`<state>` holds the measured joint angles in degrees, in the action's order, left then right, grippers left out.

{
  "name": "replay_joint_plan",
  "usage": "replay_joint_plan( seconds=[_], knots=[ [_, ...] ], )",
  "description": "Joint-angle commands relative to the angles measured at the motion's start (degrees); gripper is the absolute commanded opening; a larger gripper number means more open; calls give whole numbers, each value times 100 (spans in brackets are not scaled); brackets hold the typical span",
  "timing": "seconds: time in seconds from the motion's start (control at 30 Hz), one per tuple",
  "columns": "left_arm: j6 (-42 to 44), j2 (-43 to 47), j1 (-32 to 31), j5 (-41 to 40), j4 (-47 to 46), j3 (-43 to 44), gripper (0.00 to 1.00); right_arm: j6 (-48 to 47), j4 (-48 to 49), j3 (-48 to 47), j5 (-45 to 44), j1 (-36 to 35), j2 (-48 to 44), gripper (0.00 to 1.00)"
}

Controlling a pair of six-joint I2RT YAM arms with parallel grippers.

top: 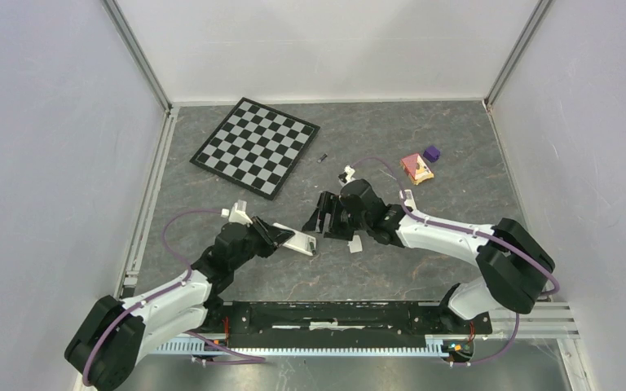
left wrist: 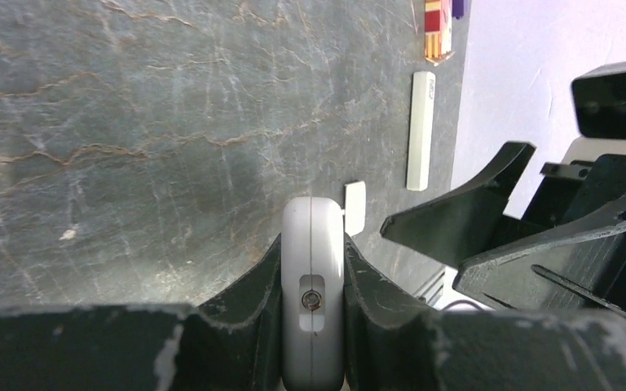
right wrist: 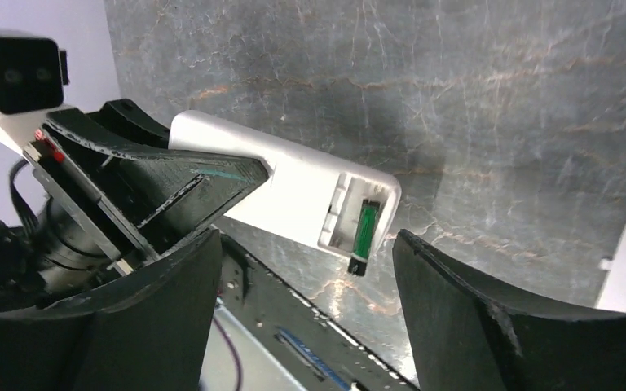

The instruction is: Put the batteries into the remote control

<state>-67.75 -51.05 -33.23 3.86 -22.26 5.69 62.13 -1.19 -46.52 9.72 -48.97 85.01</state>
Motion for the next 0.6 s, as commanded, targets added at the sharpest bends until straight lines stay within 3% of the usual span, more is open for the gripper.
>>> replay_joint_plan(
  seconds=[0.0, 0.17, 0.57],
  knots=[
    [580, -7, 32, 672, 40, 476, 2, -1403, -338, -235, -260, 65, -261, 81],
    [1148, -351, 52, 1519, 187, 884, 2, -2287, -1283, -225, -794, 59, -359, 82],
    [1136, -1037, 62, 1894, -420, 1052, 2, -2153, -874, 370, -326, 52, -589, 71]
  ],
)
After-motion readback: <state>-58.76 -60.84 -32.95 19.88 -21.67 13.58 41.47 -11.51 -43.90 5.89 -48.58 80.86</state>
